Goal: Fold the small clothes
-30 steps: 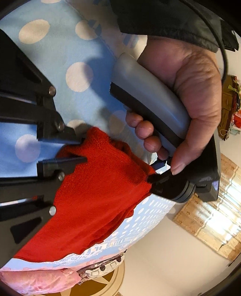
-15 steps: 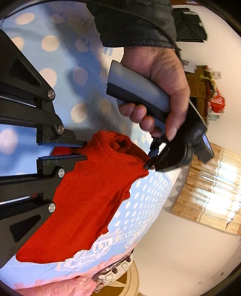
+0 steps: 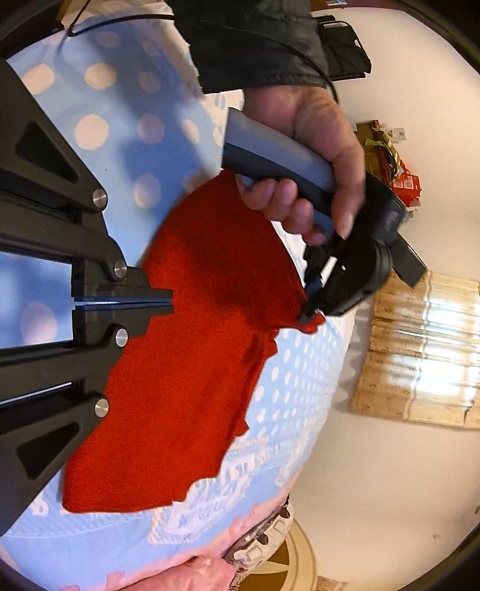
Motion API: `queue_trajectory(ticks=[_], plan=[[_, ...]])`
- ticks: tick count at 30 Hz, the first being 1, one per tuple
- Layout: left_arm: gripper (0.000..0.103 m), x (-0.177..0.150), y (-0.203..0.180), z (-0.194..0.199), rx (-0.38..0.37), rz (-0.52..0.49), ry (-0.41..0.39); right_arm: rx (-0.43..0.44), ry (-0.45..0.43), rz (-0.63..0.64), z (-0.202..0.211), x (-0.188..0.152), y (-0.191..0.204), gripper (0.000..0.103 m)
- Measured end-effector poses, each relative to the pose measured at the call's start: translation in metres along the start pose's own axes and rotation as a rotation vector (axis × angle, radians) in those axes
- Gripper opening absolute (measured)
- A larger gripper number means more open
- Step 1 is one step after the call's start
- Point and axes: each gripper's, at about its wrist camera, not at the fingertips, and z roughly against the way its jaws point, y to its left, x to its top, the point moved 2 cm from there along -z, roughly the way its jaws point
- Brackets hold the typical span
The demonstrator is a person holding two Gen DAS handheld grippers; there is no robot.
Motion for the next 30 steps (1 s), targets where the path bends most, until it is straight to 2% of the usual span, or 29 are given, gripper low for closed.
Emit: queue_trajectory(ticks=[2,3,4,5,6,9,11,13,16,18,21,23,24,25,30], plan=[[0.01,0.001,-0.004,0.002,0.033,-0.03,0.008,-0.017,-0.01,0.071,0.004,0.001,0.014,0.006],[0.01,0.001,-0.003,0.004,0.036,-0.033,0.011,-0.03,-0.014,0.085,0.004,0.001,0.017,0.035],[0.01,0.002,-0.001,0.006,0.045,-0.042,0.016,-0.028,-0.012,0.09,0.003,0.001,0.021,0.08],[0.01,0.003,0.0,0.008,0.052,-0.05,0.02,-0.022,-0.019,0.082,0.004,0.001,0.016,0.091],[0.01,0.004,0.002,0.009,0.057,-0.063,0.033,0.0,-0.03,0.077,0.003,0.004,0.021,0.092],[0.01,0.004,0.011,0.011,0.08,-0.093,0.058,-0.021,0.012,0.139,-0.011,0.011,0.044,0.091],[0.01,0.003,0.016,0.01,0.085,-0.108,0.075,-0.044,0.048,0.23,-0.024,0.013,0.066,0.083],[0.01,0.002,0.024,0.008,0.082,-0.113,0.091,-0.067,0.109,0.303,-0.042,0.015,0.088,0.061],[0.01,0.001,0.034,0.006,0.06,-0.109,0.103,-0.104,0.172,0.366,-0.072,0.016,0.109,0.06],[0.01,0.001,0.039,0.004,0.041,-0.105,0.11,-0.178,0.154,0.41,-0.083,0.02,0.118,0.06],[0.01,0.0,0.042,0.0,0.019,-0.108,0.122,-0.21,0.166,0.394,-0.095,0.03,0.115,0.059],[0.01,-0.001,0.042,-0.001,0.008,-0.112,0.127,-0.201,0.189,0.383,-0.103,0.031,0.111,0.037],[0.01,0.0,0.043,-0.002,0.001,-0.11,0.126,-0.202,0.195,0.383,-0.106,0.03,0.109,0.011],[0.01,0.0,0.044,-0.001,-0.003,-0.106,0.123,-0.198,0.187,0.381,-0.105,0.029,0.108,0.008],[0.01,0.006,0.053,0.003,-0.013,-0.068,0.106,-0.165,0.102,0.3,-0.077,0.035,0.088,0.006]])
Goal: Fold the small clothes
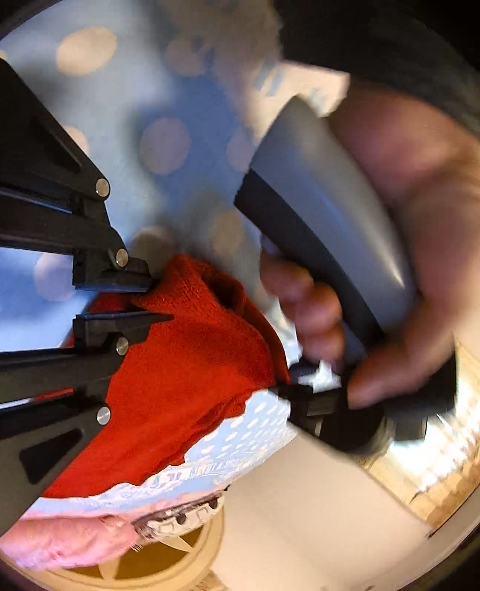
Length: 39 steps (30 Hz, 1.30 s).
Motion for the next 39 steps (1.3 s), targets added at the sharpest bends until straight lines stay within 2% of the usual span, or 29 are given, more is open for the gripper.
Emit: queue_trajectory(ticks=[4,9,12,21,25,39], plan=[[0.01,0.007,0.001,0.007,-0.027,0.037,-0.024,-0.008,-0.049,-0.079,0.013,-0.012,-0.035,0.006],[0.01,0.02,-0.021,0.012,-0.074,0.057,-0.078,-0.011,-0.084,-0.214,0.025,-0.023,-0.073,0.006],[0.01,0.024,-0.048,0.006,-0.078,0.022,-0.084,-0.01,-0.091,-0.3,0.024,-0.033,-0.098,0.006],[0.01,0.032,-0.114,-0.01,-0.098,-0.062,-0.092,-0.009,-0.091,-0.448,0.029,-0.064,-0.141,0.006],[0.01,0.032,-0.132,-0.022,-0.101,-0.078,-0.081,-0.006,-0.081,-0.507,0.03,-0.083,-0.163,0.006],[0.01,0.016,-0.195,-0.07,-0.119,-0.147,-0.01,0.023,-0.045,-0.644,0.039,-0.137,-0.2,0.006]])
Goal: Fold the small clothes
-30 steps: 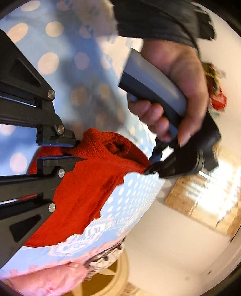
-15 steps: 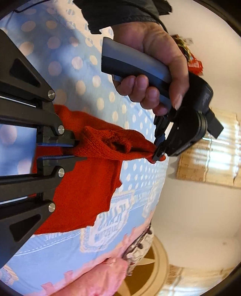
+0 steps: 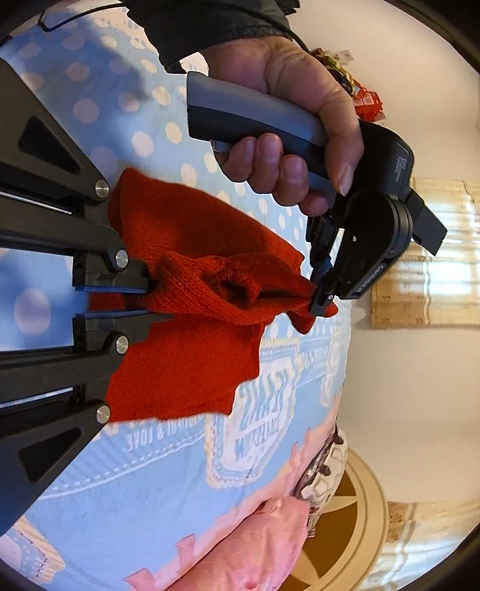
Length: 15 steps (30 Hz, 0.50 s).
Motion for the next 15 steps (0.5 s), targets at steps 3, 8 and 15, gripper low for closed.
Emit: queue_trajectory(ticks=[3,8,15], plan=[[0.01,-0.003,-0.009,-0.01,0.003,-0.013,0.02,0.005,0.005,-0.019,0.001,-0.004,-0.009,0.006],[0.01,-0.005,-0.021,-0.026,0.029,-0.034,0.046,0.034,0.02,-0.08,0.001,-0.004,-0.024,0.006],[0.01,-0.013,-0.034,-0.053,0.068,-0.068,0.088,0.058,0.062,-0.146,-0.002,-0.013,-0.036,0.006]])
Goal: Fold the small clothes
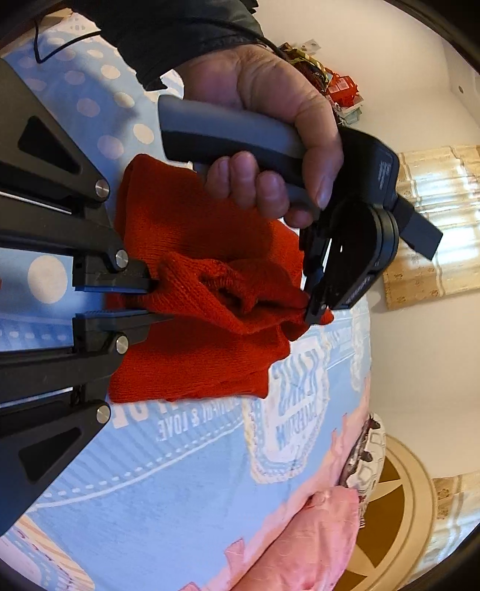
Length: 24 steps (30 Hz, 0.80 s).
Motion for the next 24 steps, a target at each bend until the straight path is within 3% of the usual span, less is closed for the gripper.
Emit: queue_trajectory(ticks=[14,24], plan=[[0.01,0.001,-0.028,-0.022,0.004,-0.045,0.036,0.045,0.04,-0.148,-0.001,-0.002,-0.034,0.006],[0.01,-0.005,-0.044,-0.04,0.0,-0.085,0.066,0.029,0.072,-0.215,0.001,-0.012,-0.047,0.006]])
